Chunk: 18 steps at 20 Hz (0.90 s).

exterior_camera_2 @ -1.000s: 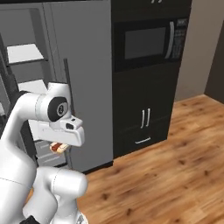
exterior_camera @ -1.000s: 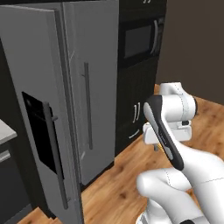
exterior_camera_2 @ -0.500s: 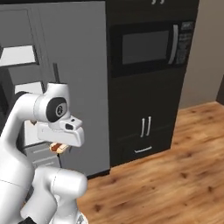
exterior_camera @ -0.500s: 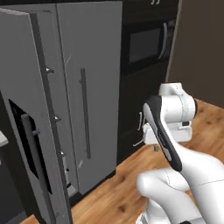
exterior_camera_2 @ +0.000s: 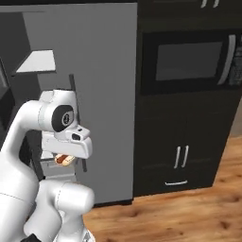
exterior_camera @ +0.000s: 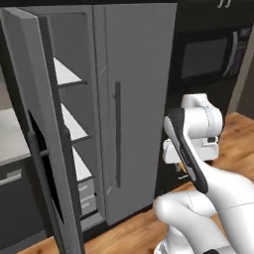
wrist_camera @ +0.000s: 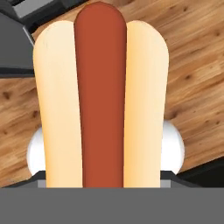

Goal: Store the hot dog in the freezer for long-term storage. Close the freezer door after placing the cooked food.

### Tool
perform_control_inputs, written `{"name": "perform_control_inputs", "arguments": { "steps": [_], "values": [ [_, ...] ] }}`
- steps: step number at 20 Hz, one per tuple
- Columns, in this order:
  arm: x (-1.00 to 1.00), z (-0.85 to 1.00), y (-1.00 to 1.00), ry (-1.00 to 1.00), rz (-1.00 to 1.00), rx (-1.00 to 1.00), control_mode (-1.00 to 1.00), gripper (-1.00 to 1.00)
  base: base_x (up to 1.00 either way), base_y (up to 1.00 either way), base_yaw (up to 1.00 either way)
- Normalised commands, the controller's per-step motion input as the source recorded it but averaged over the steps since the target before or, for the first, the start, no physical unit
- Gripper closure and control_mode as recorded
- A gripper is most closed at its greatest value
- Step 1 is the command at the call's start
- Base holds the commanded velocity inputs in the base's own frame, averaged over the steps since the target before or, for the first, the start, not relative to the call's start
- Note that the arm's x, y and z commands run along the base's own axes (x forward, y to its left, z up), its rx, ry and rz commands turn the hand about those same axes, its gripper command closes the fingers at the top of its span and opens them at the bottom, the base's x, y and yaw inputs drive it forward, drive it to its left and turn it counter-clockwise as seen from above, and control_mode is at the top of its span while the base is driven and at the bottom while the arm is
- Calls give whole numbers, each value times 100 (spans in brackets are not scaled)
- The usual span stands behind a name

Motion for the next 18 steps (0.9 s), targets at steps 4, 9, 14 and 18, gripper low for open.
{"name": "perform_control_inputs", "arguments": {
  "steps": [4,9,14,18],
  "values": [
    [0,0,0,0,0,0,100,100,50,-41,52],
    [0,0,0,0,0,0,100,100,45,-43,56],
    [0,0,0,0,0,0,100,100,17,-37,52],
    [0,0,0,0,0,0,100,100,1,-15,31]
  ]
}}
